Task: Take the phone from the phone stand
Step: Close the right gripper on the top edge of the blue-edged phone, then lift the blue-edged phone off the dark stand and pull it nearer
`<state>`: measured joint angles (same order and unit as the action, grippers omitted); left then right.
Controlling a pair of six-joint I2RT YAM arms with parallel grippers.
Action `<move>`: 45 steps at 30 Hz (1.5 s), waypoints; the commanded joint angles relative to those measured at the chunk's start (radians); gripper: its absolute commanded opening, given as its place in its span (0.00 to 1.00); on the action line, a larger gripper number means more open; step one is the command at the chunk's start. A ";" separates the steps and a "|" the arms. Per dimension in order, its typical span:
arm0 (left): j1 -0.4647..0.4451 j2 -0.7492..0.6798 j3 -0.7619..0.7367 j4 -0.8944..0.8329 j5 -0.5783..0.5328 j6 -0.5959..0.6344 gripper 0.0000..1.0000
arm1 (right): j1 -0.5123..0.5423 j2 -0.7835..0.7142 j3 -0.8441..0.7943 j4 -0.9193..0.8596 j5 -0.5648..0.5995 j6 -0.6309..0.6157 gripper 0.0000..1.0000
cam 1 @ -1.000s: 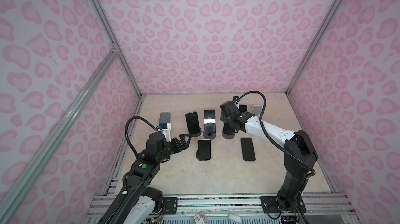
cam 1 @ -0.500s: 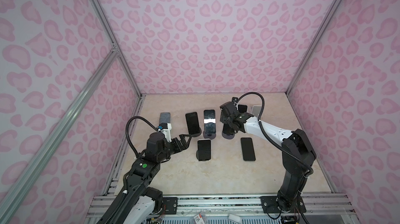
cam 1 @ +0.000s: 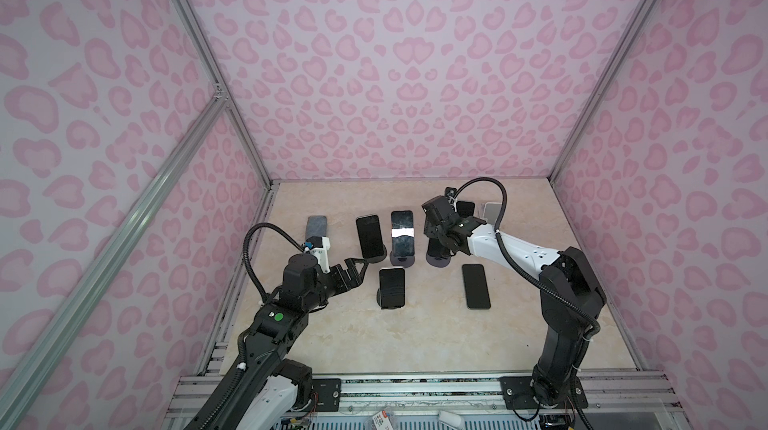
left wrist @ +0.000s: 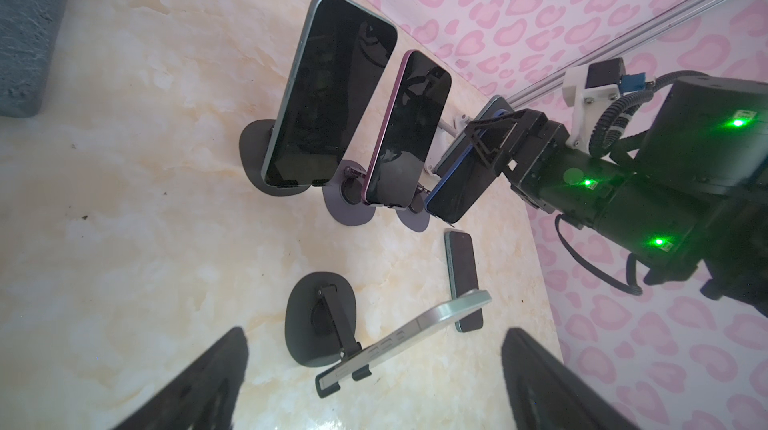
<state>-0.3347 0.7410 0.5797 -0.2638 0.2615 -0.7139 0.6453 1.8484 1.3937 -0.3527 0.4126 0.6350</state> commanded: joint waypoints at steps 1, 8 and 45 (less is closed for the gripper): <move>0.000 0.001 -0.004 0.018 -0.002 0.005 0.98 | -0.001 0.001 -0.011 0.010 -0.011 -0.026 0.72; 0.000 0.003 0.002 0.018 0.000 0.005 0.98 | -0.001 -0.032 -0.041 0.041 -0.036 -0.048 0.71; 0.000 0.089 0.068 0.016 0.051 -0.007 1.00 | 0.016 -0.498 -0.360 0.051 -0.097 -0.150 0.70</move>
<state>-0.3347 0.8246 0.6449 -0.2638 0.2920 -0.7147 0.6590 1.3727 1.0664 -0.3218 0.3138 0.4877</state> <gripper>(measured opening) 0.996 0.732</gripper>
